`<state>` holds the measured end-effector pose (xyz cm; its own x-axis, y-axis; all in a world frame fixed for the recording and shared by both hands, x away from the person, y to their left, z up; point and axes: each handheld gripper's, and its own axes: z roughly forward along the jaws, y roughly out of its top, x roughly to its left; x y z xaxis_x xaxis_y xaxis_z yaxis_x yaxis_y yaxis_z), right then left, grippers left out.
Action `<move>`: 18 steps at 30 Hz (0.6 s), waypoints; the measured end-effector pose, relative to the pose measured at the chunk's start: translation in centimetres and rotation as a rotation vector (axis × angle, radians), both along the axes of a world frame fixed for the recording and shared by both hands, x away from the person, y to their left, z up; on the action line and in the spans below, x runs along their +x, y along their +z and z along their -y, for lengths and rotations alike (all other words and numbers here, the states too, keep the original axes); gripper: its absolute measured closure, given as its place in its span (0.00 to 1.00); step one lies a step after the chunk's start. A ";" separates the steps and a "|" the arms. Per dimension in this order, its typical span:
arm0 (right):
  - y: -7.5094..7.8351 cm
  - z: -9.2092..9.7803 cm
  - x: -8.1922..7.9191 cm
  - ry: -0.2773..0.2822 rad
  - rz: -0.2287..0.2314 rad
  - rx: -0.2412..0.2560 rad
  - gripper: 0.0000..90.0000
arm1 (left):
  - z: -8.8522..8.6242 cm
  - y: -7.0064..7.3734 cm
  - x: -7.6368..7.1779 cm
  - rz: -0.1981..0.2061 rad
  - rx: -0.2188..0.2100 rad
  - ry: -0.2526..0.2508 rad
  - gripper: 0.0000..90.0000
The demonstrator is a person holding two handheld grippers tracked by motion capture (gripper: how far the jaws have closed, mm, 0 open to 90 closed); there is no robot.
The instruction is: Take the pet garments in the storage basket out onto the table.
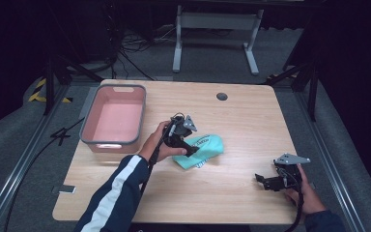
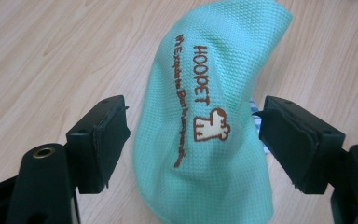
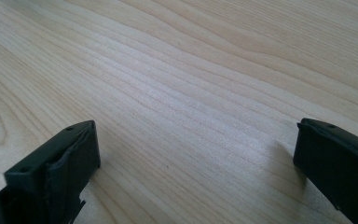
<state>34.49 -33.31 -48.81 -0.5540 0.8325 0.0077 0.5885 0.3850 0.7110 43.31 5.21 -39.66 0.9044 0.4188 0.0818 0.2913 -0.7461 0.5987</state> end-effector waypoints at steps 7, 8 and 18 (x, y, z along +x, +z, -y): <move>0.0 0.0 0.0 0.000 0.002 -0.001 0.01 | -1.1 1.1 -0.9 0.020 0.005 -0.005 0.27; 0.0 0.0 0.0 0.000 0.000 0.000 0.01 | -1.5 1.4 -1.1 0.027 0.017 -0.009 0.27; 0.0 0.0 0.0 0.000 0.000 0.000 0.01 | -2.6 2.2 -2.1 0.053 0.041 -0.028 0.27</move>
